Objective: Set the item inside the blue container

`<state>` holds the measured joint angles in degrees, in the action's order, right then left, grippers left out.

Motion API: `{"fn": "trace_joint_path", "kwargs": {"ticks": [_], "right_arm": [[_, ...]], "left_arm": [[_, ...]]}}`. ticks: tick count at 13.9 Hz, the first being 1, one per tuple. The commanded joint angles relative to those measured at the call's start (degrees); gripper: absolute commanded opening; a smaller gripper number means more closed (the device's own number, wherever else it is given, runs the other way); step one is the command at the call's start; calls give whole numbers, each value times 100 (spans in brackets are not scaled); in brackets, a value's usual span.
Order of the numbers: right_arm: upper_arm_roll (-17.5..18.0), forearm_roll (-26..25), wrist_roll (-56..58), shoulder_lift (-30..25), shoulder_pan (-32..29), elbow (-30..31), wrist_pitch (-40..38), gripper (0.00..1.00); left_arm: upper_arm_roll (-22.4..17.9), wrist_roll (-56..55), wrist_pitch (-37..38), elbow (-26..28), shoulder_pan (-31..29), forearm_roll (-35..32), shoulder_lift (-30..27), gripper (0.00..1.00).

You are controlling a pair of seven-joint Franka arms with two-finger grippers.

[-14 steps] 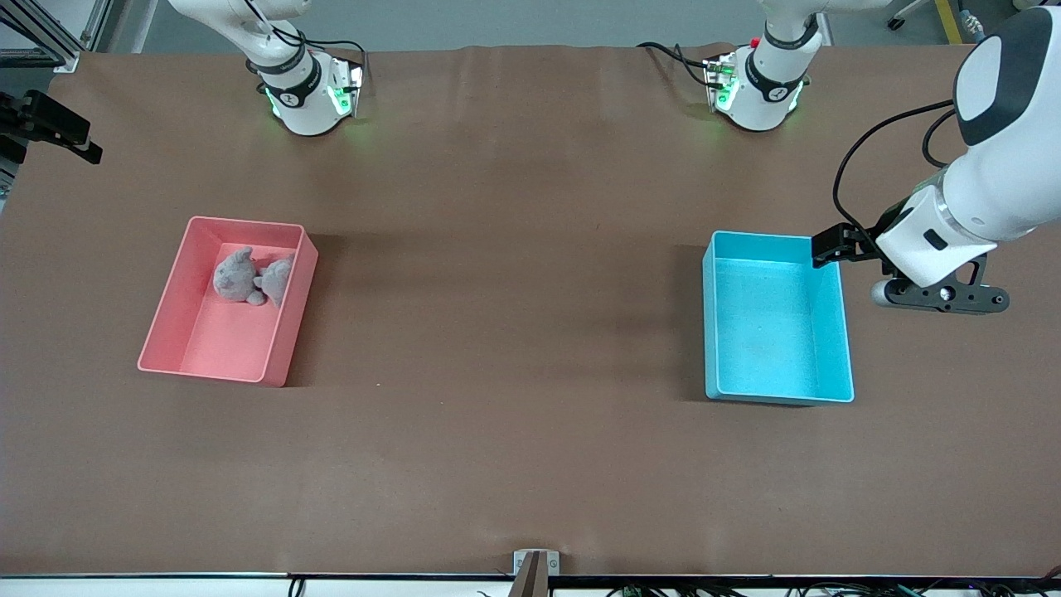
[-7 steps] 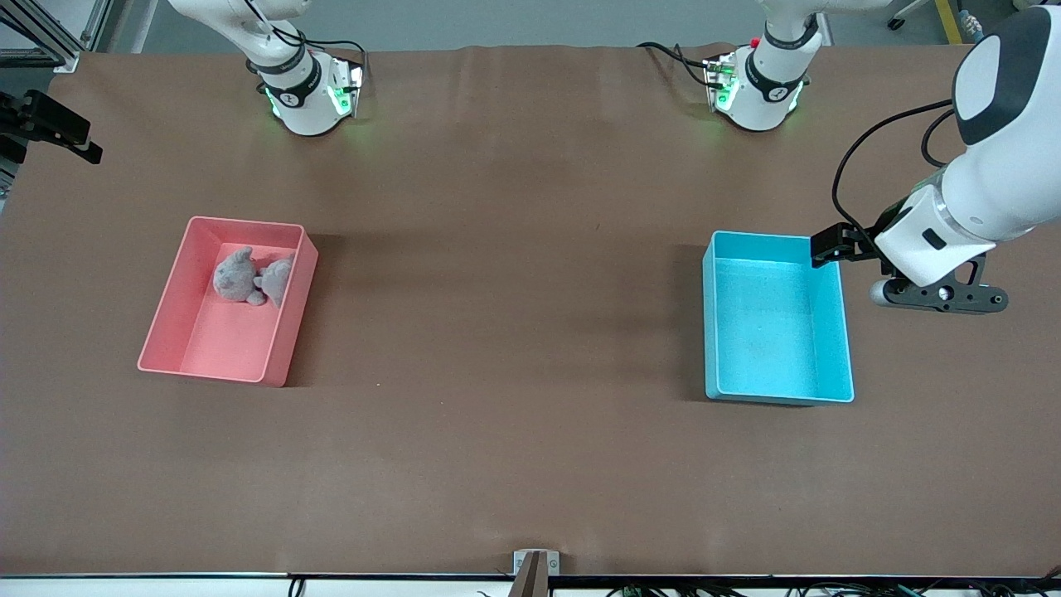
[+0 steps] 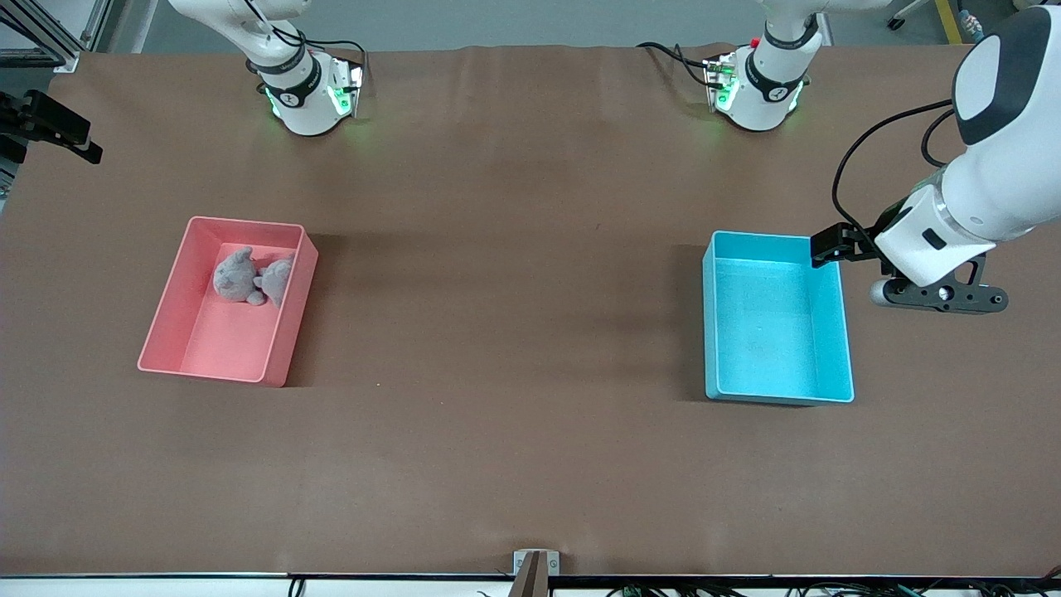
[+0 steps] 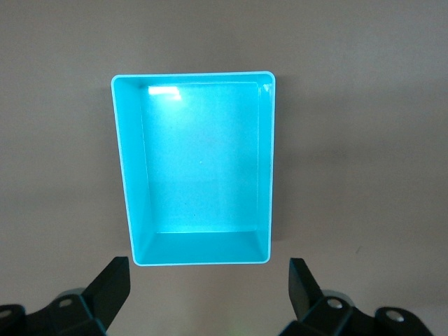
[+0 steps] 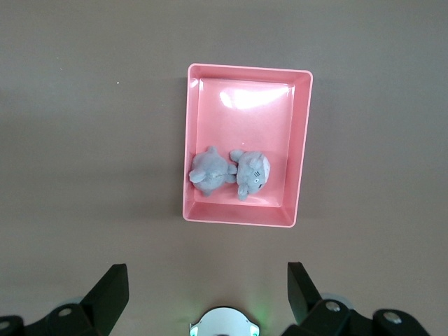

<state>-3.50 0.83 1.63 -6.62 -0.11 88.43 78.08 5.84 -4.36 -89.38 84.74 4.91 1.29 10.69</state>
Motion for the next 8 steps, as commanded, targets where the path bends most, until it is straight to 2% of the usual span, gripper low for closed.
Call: {"fn": "trace_joint_path", "kwargs": {"ticks": [1,5,8], "right_arm": [[-2,-56,39,-77,11,52,-21,100],[-28,-56,-40,-7,-42,25,-13,100],[-55,-47,38,519,-68,25,31,100]], "left_arm": [[-13,-39,87,-37,19,82,-32,100],[-13,-39,87,-46,28,82,-32,100],[-13,-39,87,-54,28,82,-32,100]]}}
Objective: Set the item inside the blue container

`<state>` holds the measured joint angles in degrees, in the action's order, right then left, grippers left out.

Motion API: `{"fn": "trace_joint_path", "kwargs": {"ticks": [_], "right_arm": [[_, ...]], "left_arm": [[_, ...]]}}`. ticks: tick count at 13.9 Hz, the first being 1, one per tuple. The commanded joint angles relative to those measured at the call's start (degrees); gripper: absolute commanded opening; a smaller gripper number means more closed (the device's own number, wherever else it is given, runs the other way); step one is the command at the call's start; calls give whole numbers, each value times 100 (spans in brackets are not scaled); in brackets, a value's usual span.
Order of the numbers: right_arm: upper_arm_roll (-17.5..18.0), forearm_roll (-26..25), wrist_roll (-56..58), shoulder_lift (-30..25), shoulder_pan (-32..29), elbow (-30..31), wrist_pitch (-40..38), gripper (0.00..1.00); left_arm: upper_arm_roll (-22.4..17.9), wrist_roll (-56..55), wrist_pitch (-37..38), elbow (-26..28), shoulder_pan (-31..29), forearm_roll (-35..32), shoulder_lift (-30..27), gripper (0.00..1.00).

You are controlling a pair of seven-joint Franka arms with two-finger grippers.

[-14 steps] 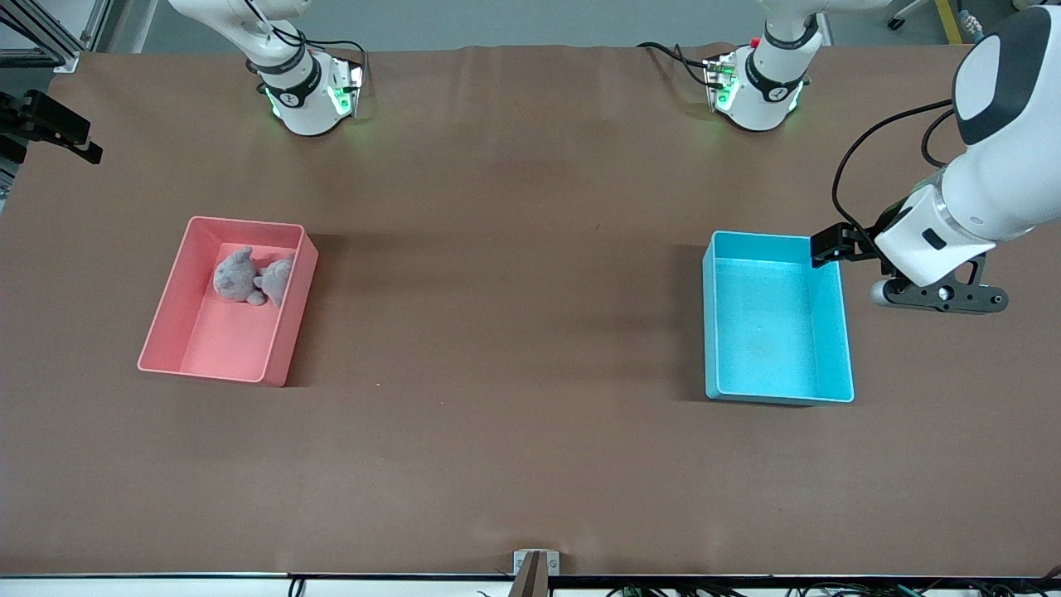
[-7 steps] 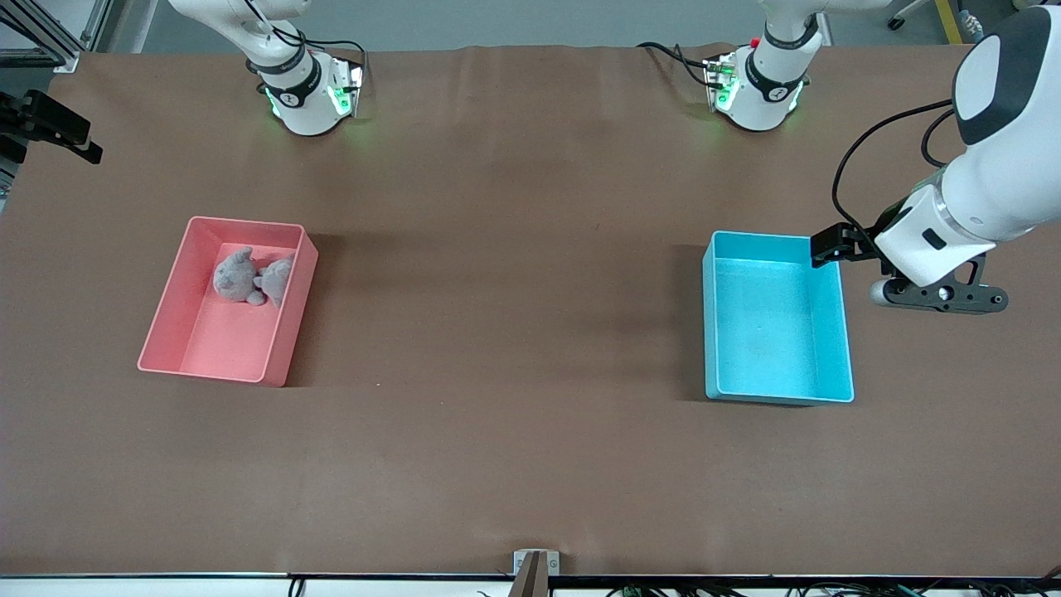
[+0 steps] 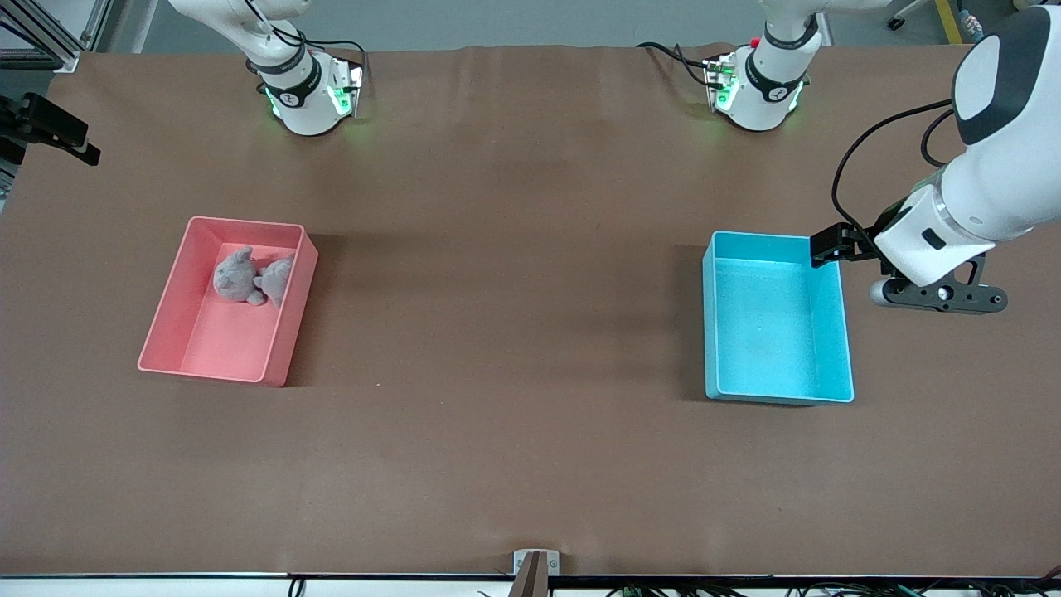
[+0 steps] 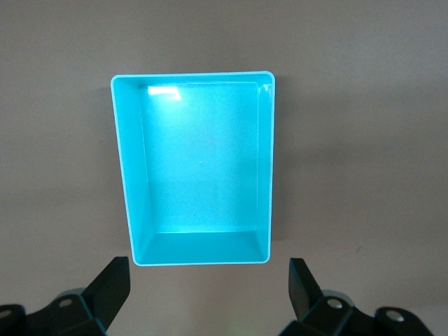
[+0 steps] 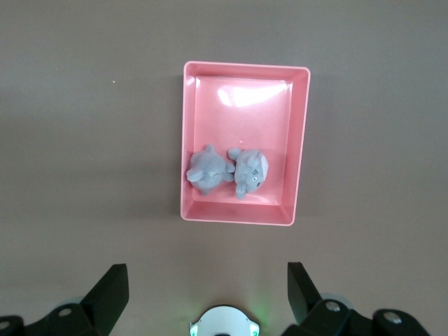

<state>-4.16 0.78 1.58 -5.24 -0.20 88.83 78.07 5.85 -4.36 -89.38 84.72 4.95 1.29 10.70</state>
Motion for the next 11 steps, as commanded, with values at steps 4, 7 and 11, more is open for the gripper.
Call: {"fn": "trace_joint_path", "kwargs": {"ticks": [4,7,11], "right_arm": [[11,-95,70,1119,-340,-23,419,100],[3,-183,53,1192,-463,317,734,100],[11,-157,0,1009,-604,2231,2638,100]], "left_arm": [[-14,-39,87,-52,32,73,-33,100],[-14,14,87,-52,23,73,-41,100],[-14,-21,87,-52,14,73,-41,100]]}}
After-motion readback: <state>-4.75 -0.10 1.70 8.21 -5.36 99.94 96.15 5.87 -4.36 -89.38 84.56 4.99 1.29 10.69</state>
